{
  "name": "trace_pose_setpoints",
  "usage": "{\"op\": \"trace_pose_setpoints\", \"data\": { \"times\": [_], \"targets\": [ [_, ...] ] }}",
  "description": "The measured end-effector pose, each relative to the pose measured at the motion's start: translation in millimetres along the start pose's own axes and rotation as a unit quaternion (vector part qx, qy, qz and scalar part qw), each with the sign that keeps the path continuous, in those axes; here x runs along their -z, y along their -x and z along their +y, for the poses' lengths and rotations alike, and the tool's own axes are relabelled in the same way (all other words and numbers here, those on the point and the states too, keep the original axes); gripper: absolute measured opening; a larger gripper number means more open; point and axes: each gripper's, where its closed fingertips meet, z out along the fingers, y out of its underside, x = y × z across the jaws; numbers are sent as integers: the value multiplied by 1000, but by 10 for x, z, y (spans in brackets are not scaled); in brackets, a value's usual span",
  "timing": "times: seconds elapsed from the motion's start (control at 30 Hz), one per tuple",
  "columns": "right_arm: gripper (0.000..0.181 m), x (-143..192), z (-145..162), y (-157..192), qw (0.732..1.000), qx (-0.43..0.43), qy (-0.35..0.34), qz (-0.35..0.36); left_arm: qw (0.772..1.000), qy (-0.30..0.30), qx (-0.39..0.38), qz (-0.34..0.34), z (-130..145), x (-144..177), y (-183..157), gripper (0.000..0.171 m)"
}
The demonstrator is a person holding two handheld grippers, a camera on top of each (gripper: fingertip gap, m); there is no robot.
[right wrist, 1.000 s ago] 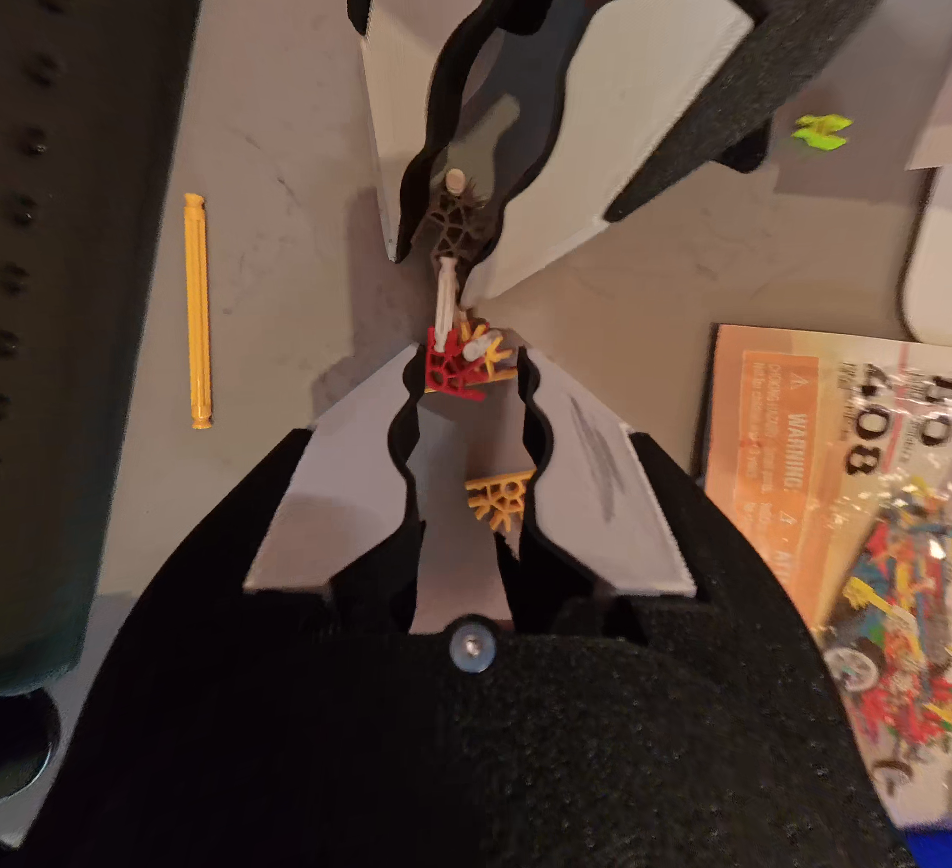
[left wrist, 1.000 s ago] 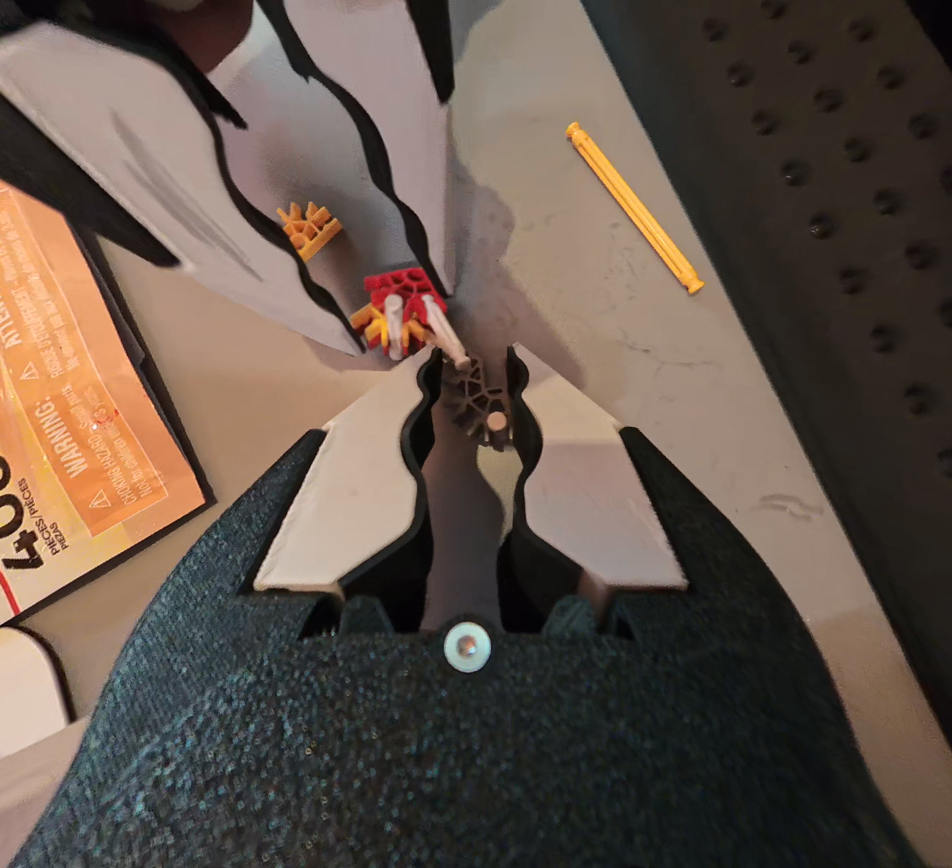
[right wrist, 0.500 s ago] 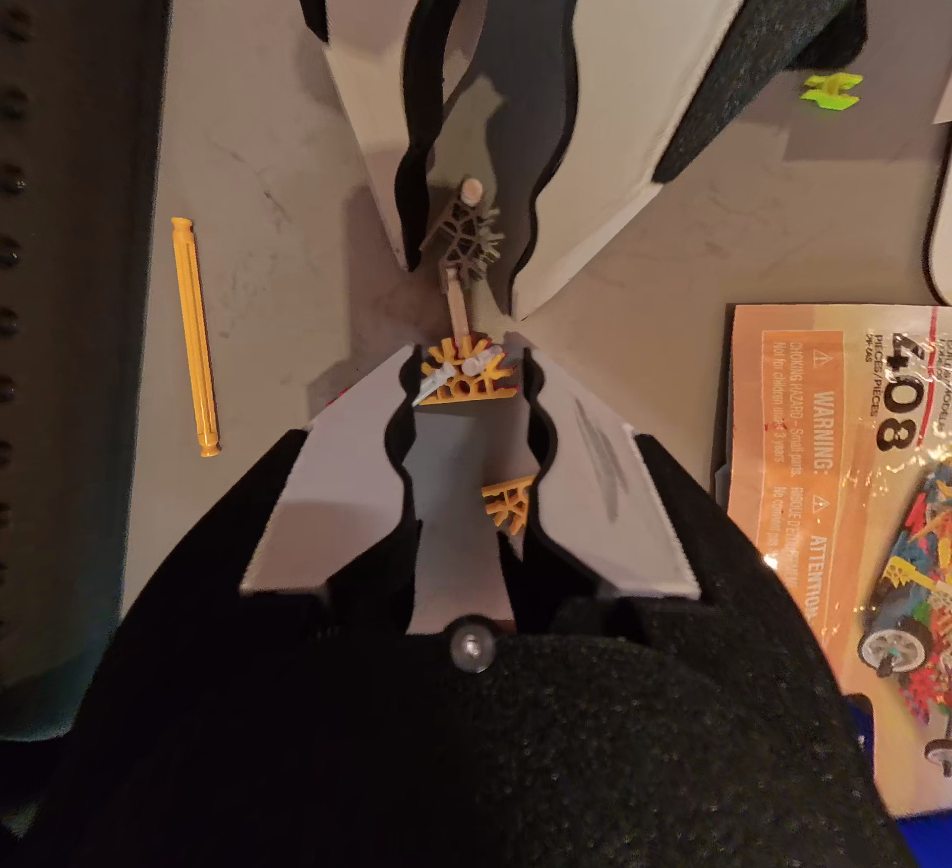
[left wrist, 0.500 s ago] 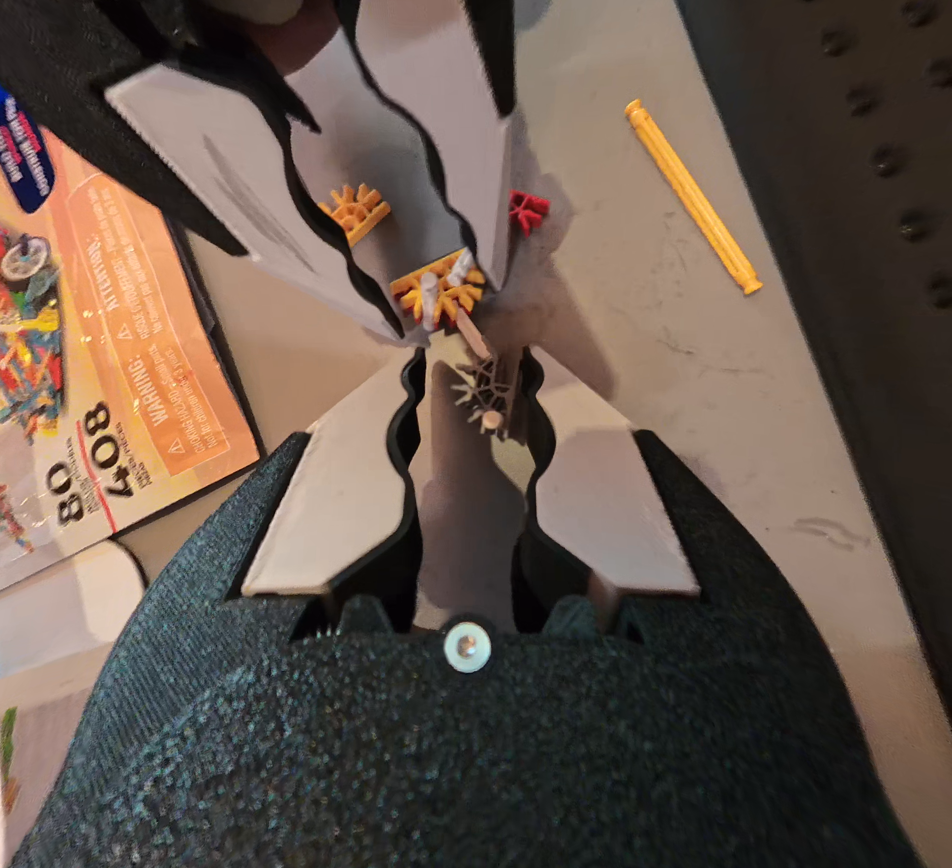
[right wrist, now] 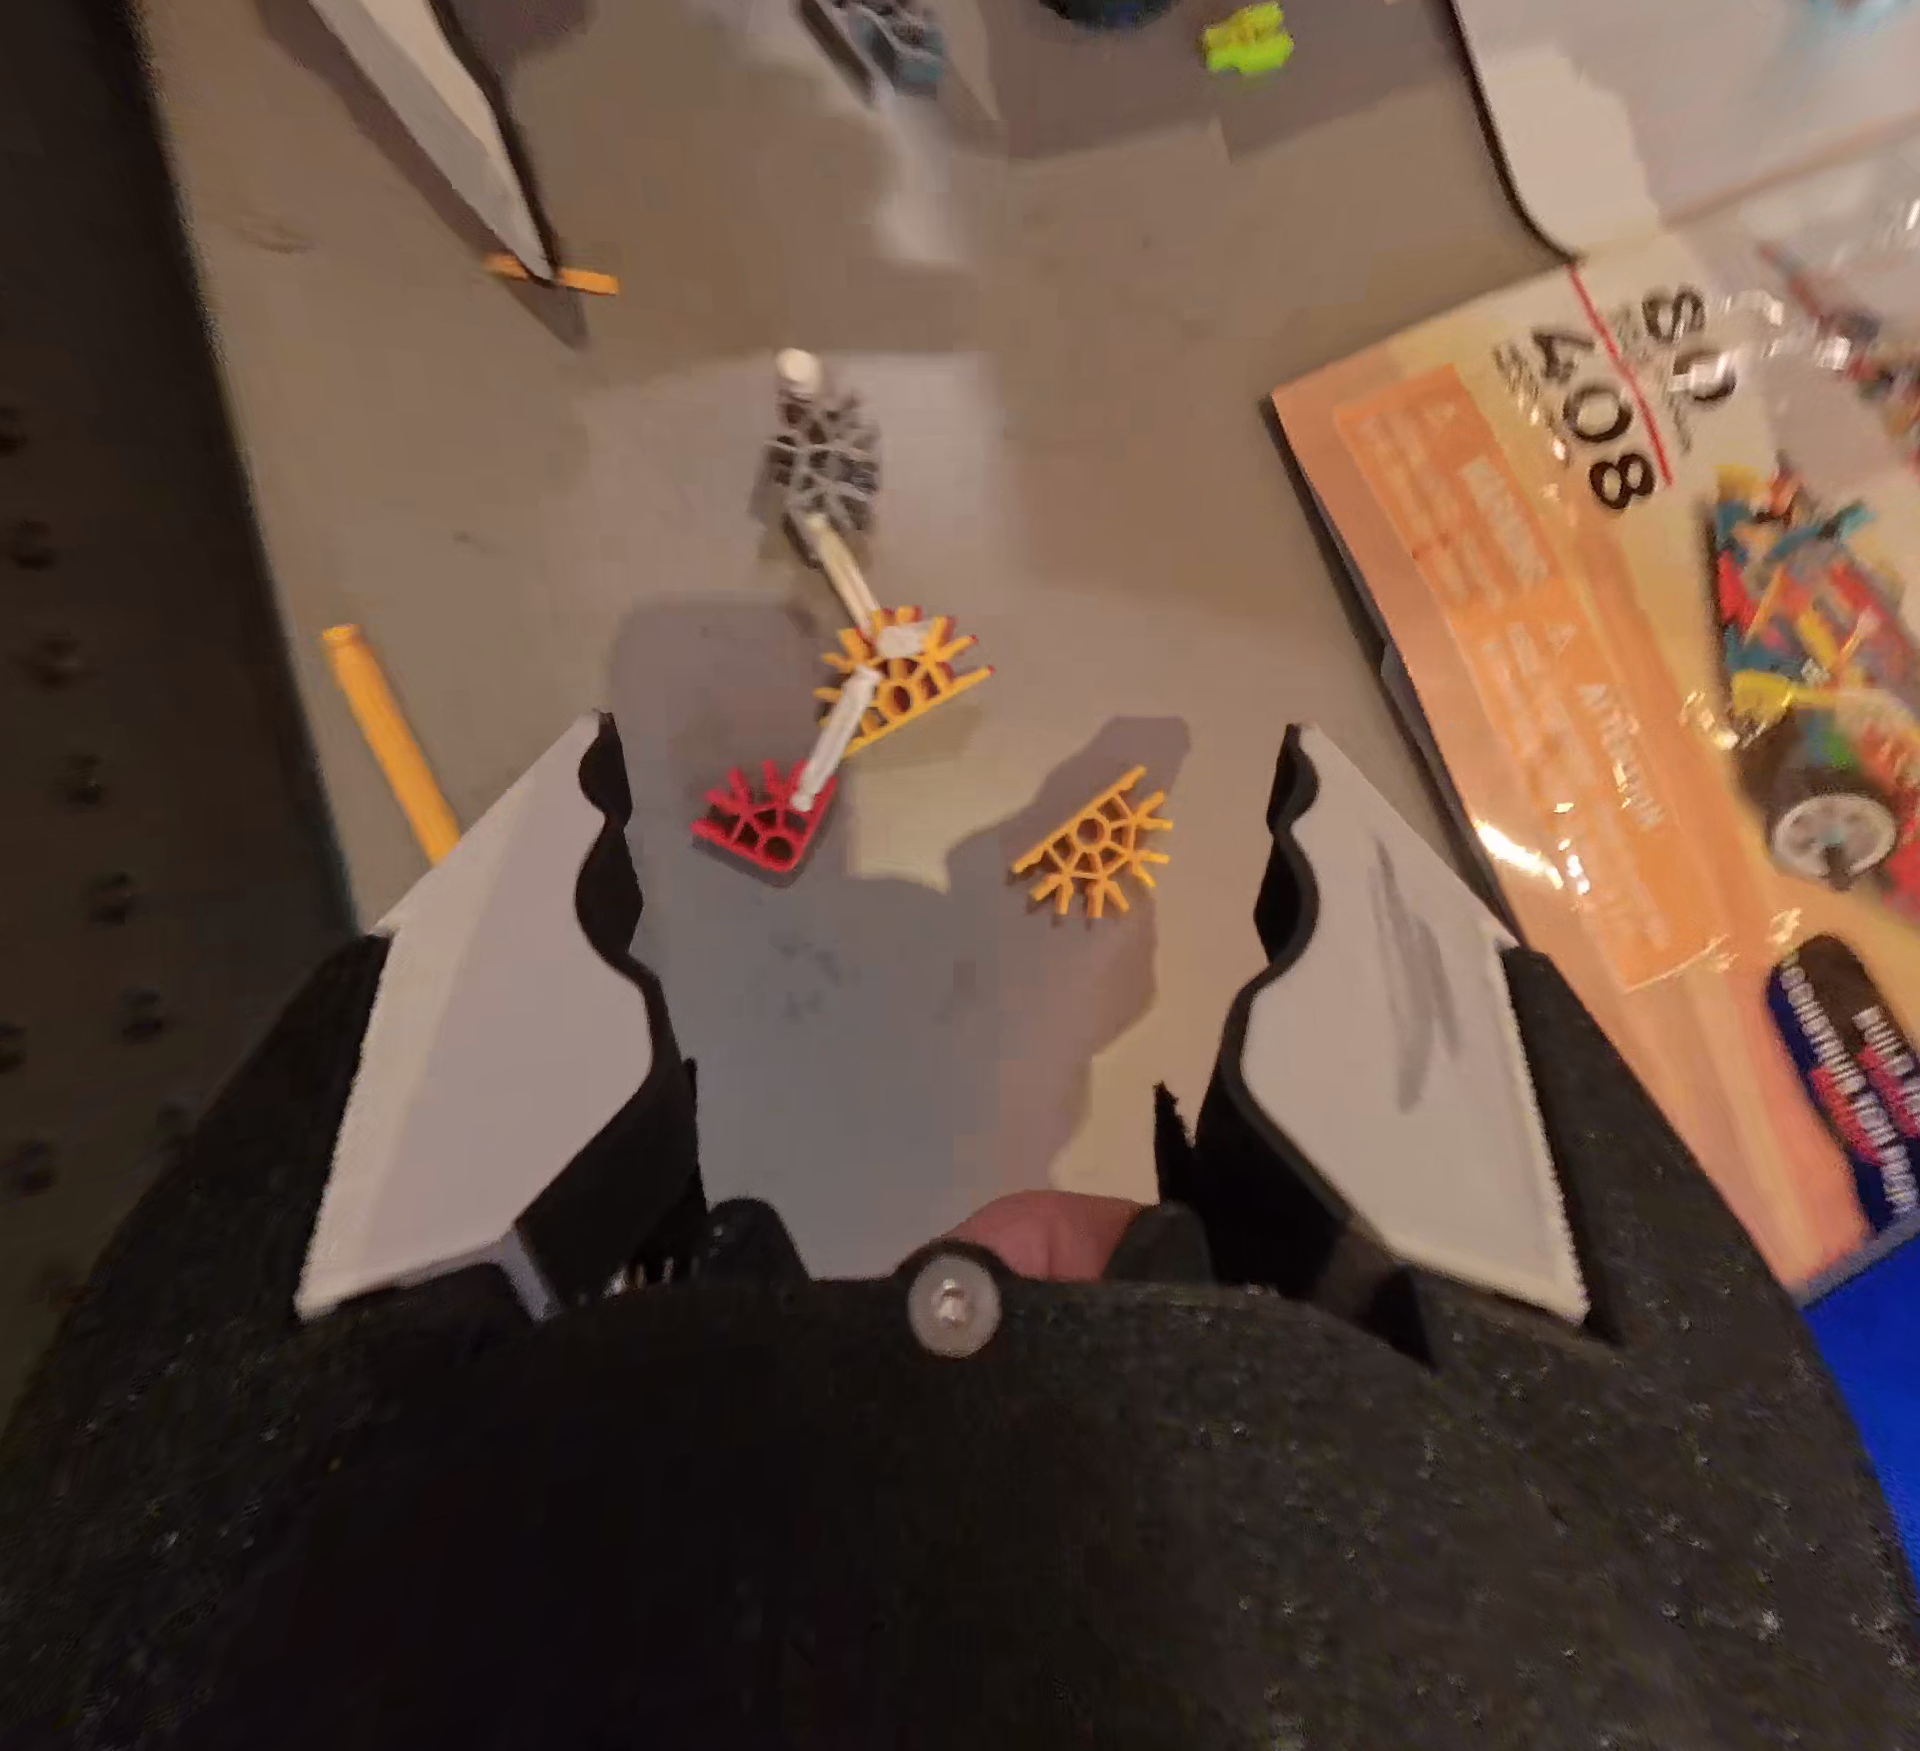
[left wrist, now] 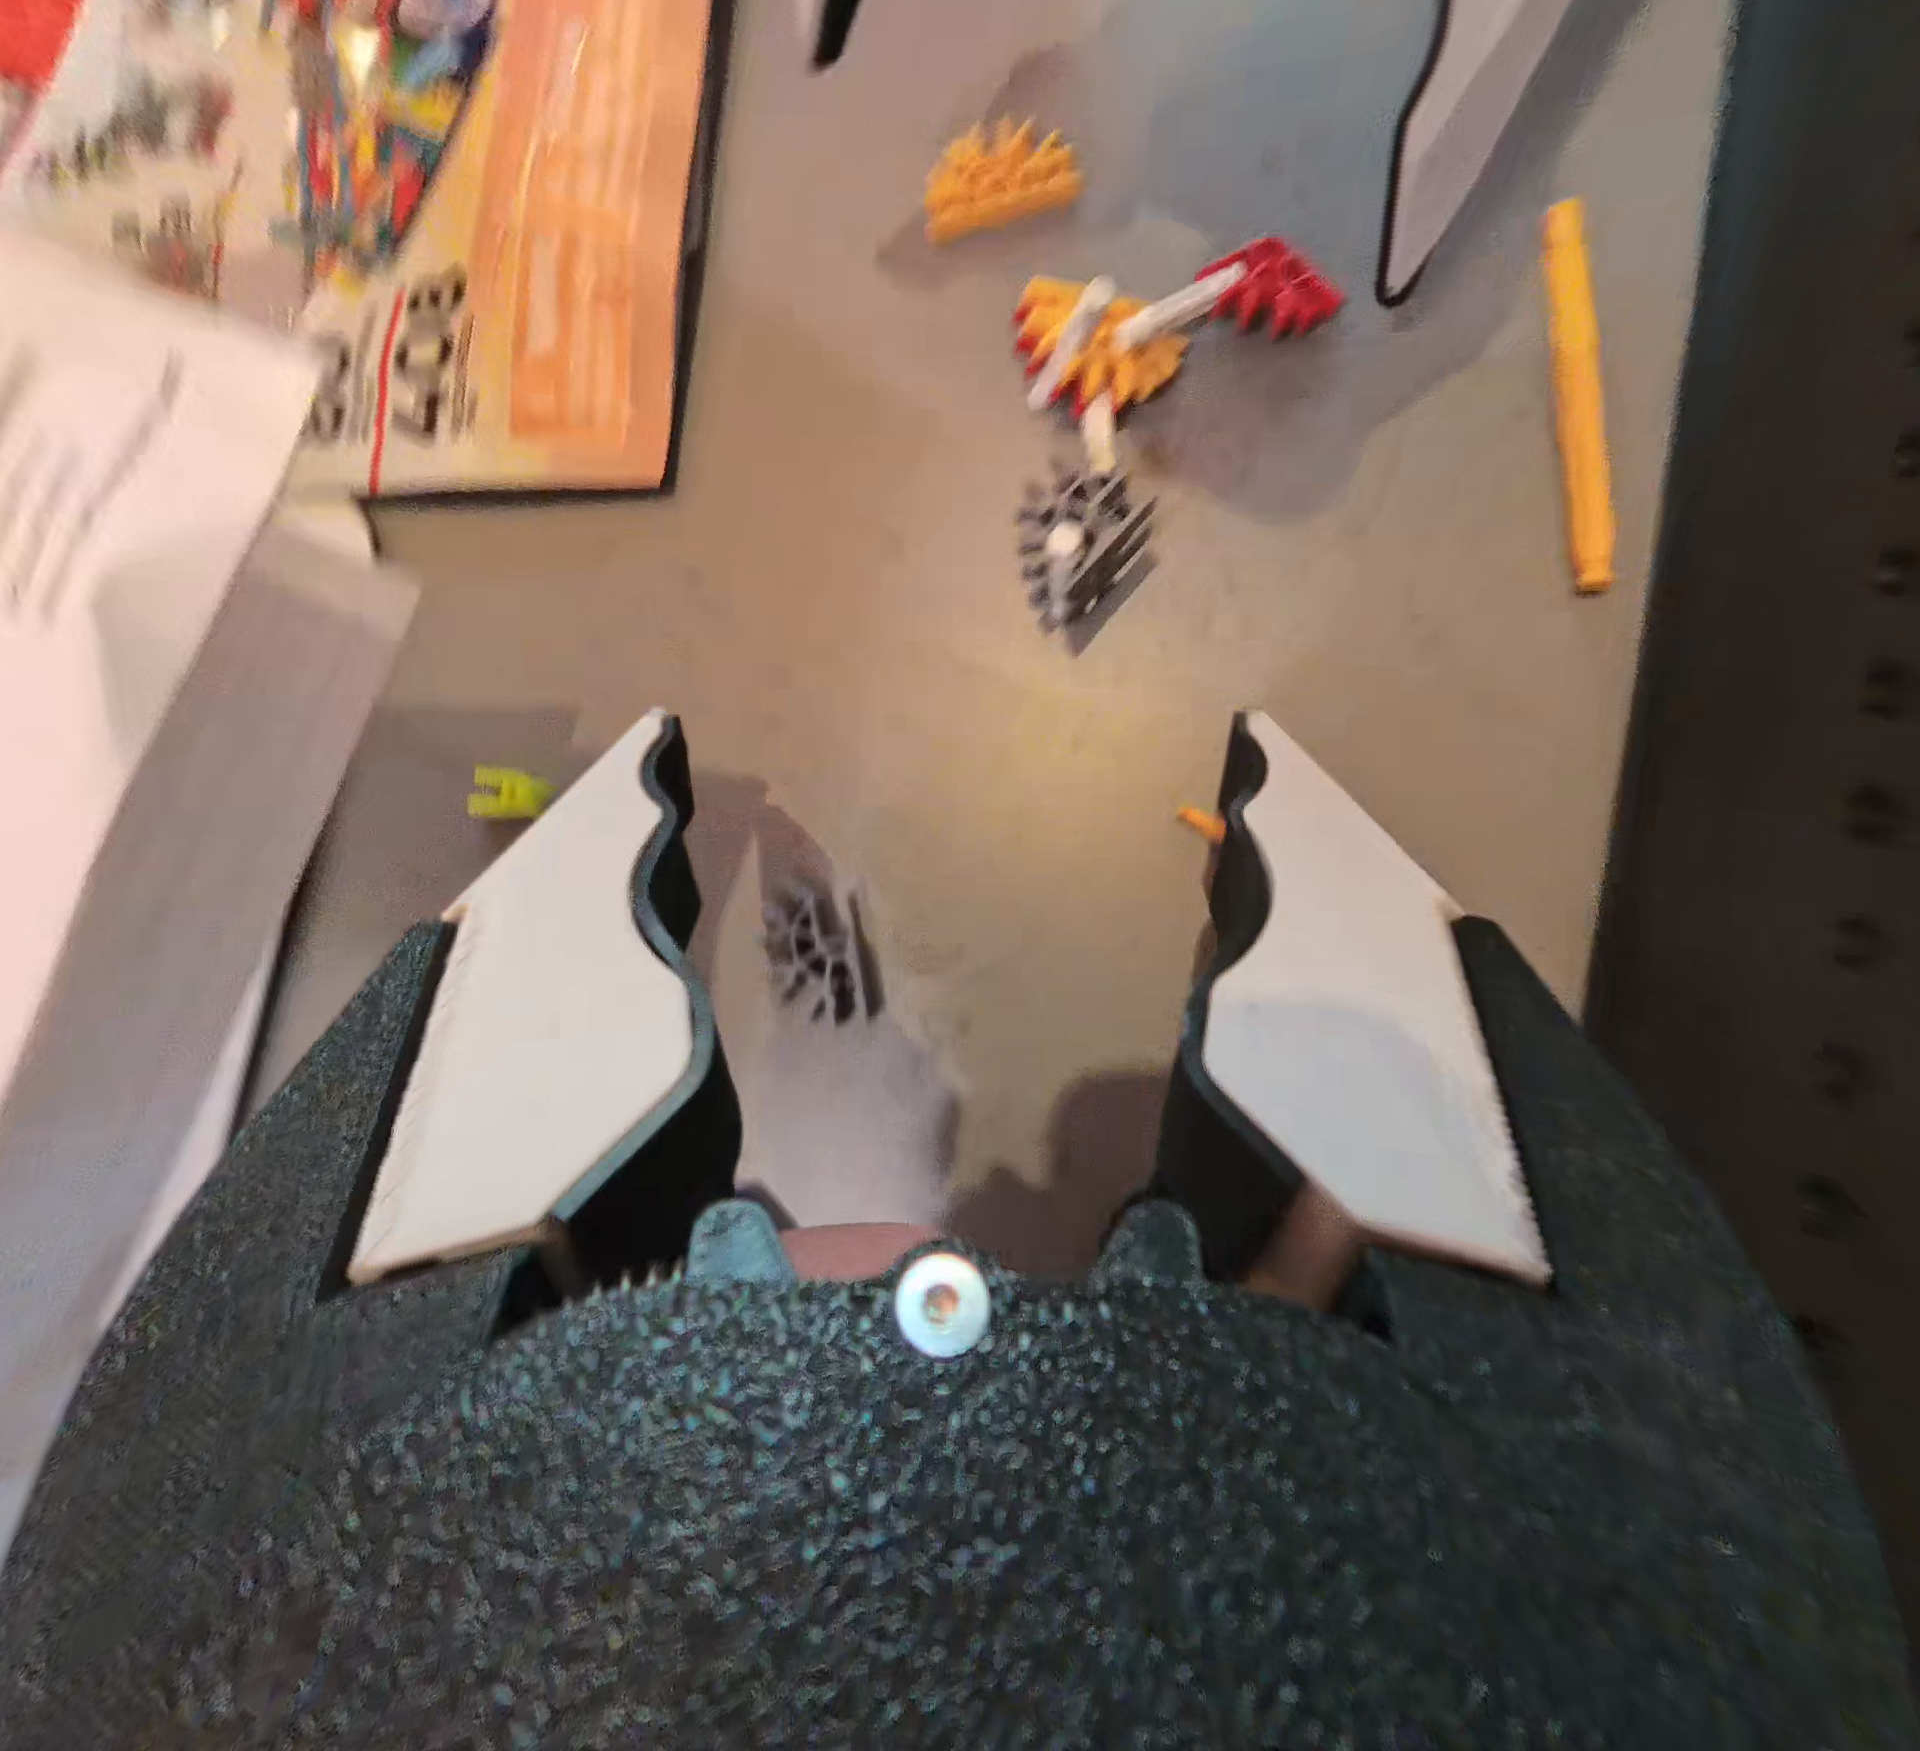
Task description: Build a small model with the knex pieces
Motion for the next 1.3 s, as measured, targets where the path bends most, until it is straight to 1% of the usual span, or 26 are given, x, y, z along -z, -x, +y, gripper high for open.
{"op": "trace_pose_setpoints", "data": {
  "times": [0.03, 0.07, 0.1, 0.13, 0.17, 0.2, 0.23, 0.27, 0.43, 0.5, 0.53, 0.63, 0.7, 0.73, 0.8, 0.83, 0.9, 0.97, 1.03, 1.07, 1.2, 1.3],
  "targets": [
    [121, -77, 31, -35, 1000, -23, -2, 0, 1000, 15, 26, -2, 105, 1, 23, 100],
    [122, -156, 48, -35, 999, -43, -8, -8, 999, 22, 45, 2, 192, 5, 8, 104],
    [123, -236, 76, -34, 998, -62, -10, -14, 998, 28, 63, 8, 273, 0, -15, 112],
    [123, -315, 125, -39, 997, -77, -3, -14, 996, 45, 76, -1, 383, -19, -1, 113],
    [123, -355, 138, -50, 997, -75, -3, -5, 995, 52, 85, -23, 466, -39, 49, 117],
    [127, -356, 127, -70, 998, -67, -9, 11, 993, 33, 107, -23, 461, -35, 58, 116],
    [128, -347, 141, -81, 997, -75, -4, 19, 991, 31, 129, -21, 510, -39, 57, 117],
    [128, -341, 162, -81, 996, -87, 0, 22, 989, 24, 142, -21, 525, -36, 57, 118],
    [134, -327, 226, -100, 991, -130, -4, 40, 989, 12, 136, -61, 530, 8, 122, 125],
    [134, -321, 246, -103, 989, -143, 1, 45, 983, 2, 156, -97, 545, 22, 251, 119],
    [135, -328, 241, -107, 989, -143, -2, 45, 981, 0, 161, -105, 561, 28, 280, 121],
    [135, -336, 229, -125, 988, -146, -12, 49, 976, 8, 171, -134, 621, 61, 377, 136],
    [141, -348, 236, -167, 986, -157, -17, 59, 974, 15, 184, -128, 663, 70, 378, 136],
    [141, -347, 235, -179, 986, -156, -24, 58, 972, 19, 193, -130, 690, 75, 401, 139],
    [144, -348, 240, -209, 985, -158, -41, 63, 970, 19, 203, -131, 714, 76, 412, 142],
    [144, -345, 242, -207, 985, -157, -44, 64, 970, 20, 198, -141, 714, 86, 432, 145],
    [144, -340, 248, -195, 982, -169, -42, 75, 968, 19, 196, -157, 709, 106, 435, 146],
    [143, -326, 262, -190, 981, -175, -44, 78, 963, 21, 203, -175, 735, 129, 468, 152],
    [144, -329, 261, -190, 980, -176, -42, 82, 961, 21, 209, -180, 751, 138, 468, 154],
    [144, -328, 263, -190, 980, -177, -43, 81, 959, 25, 210, -189, 766, 148, 490, 158],
    [144, -328, 263, -190, 980, -177, -43, 80, 959, 27, 201, -197, 734, 137, 514, 158],
    [144, -328, 263, -188, 980, -177, -43, 80, 960, 31, 214, -180, 740, 89, 537, 159]
  ]
}}
